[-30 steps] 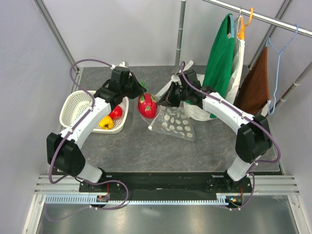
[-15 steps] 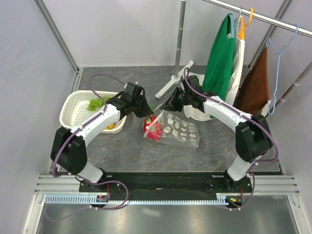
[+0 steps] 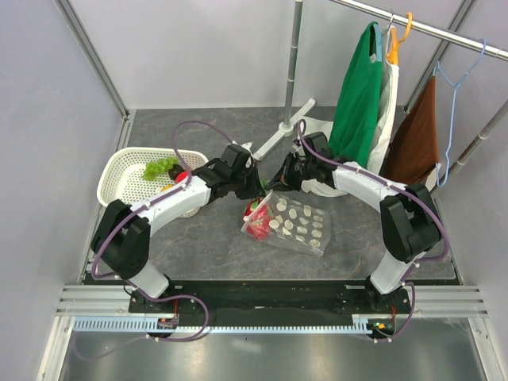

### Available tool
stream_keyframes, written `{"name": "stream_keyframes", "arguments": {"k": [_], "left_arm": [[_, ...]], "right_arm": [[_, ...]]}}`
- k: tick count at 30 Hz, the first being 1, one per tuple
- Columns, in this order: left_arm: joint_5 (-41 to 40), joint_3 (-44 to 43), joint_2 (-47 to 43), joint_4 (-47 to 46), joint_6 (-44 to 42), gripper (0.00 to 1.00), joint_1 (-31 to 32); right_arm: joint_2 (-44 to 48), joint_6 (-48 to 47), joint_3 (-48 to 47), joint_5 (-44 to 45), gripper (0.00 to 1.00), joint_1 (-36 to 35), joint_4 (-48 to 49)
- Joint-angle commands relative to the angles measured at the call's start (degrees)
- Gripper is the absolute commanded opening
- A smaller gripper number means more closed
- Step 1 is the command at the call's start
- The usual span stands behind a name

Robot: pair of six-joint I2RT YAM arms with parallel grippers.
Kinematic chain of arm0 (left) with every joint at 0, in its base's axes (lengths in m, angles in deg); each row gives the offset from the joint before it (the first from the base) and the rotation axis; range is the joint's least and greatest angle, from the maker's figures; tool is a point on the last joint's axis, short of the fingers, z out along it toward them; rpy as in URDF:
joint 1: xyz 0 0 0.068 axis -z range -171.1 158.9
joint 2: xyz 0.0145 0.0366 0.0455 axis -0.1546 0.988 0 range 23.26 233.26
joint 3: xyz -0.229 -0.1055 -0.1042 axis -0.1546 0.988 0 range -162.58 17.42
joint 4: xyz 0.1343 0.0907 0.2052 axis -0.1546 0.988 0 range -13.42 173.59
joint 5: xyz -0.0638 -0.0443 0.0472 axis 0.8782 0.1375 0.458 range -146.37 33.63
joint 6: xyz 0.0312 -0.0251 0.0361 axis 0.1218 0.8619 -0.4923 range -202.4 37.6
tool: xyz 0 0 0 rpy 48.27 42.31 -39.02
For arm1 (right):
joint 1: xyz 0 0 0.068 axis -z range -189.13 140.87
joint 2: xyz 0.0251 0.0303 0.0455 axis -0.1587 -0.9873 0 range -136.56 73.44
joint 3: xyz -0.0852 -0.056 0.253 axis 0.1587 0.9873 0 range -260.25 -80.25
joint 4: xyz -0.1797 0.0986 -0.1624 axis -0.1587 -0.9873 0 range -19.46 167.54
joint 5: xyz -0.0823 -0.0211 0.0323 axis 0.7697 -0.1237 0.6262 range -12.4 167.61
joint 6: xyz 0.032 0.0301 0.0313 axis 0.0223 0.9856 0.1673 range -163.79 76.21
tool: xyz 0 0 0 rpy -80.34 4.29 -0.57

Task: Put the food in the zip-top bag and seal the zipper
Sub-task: Place the fake fruit in the zipper food storage bag.

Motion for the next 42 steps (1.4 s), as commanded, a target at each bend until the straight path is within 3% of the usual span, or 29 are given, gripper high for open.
{"name": "stream_keyframes", "arguments": {"k": [1, 6, 8, 11, 12, 15, 19, 21, 26, 34, 37, 42], "left_arm": [[-0.26, -0.46, -2.96, -2.86, -8.86, 0.02, 4.09], [-3.0, -0.64, -0.33, -0.66, -14.76, 0.04, 11.83], [-1.42, -0.81, 0.82, 0.92, -15.11, 0.12, 12.1], [2.08, 0.76, -1.28, 1.19, -16.34, 0.35, 11.14], [3.93, 2.25, -3.98, 0.67, -16.69, 0.46, 10.43], [9.48, 4.54, -9.96, 0.74, -18.36, 0.55, 6.66], [18.78, 8.14, -13.59, 2.94, -12.67, 0.57, -4.39], [24.33, 10.6, -14.55, 3.82, -11.78, 0.57, -5.83], [25.49, 16.58, -13.6, 2.25, -2.21, 0.58, -6.62], [25.56, 18.96, -1.39, -7.67, 8.43, 0.47, -7.33], [30.91, 18.0, 3.1, -14.09, 7.14, 0.34, -5.14], [31.2, 12.99, 2.94, -15.59, 0.21, 0.33, -0.31]], "right_arm": [[2.7, -8.69, 1.19, 0.16, 0.0, 0.71, -1.22], [3.66, -15.11, 2.42, 3.15, 0.0, 0.62, -8.25], [5.32, -17.57, 4.35, 4.11, 0.0, 0.62, -9.04], [7.44, -20.39, 6.37, 4.73, 0.0, 0.62, -9.14], [7.79, -20.74, 6.73, 4.91, 0.0, 0.62, -9.14], [8.41, -21.71, 8.49, 4.82, 0.0, 0.62, -9.14], [8.94, -22.58, 10.77, 5.88, 0.0, 0.71, -9.22], [9.11, -22.68, 11.04, 6.14, 0.0, 0.71, -9.14], [8.41, -22.76, 11.04, 6.14, 0.0, 0.71, -8.87], [8.41, -23.2, 10.6, 5.27, 0.0, 0.71, -7.91], [8.58, -23.2, 10.51, 4.74, 0.0, 0.71, -7.3], [9.11, -23.99, 9.72, 5.35, 0.0, 0.53, -6.41]]}}
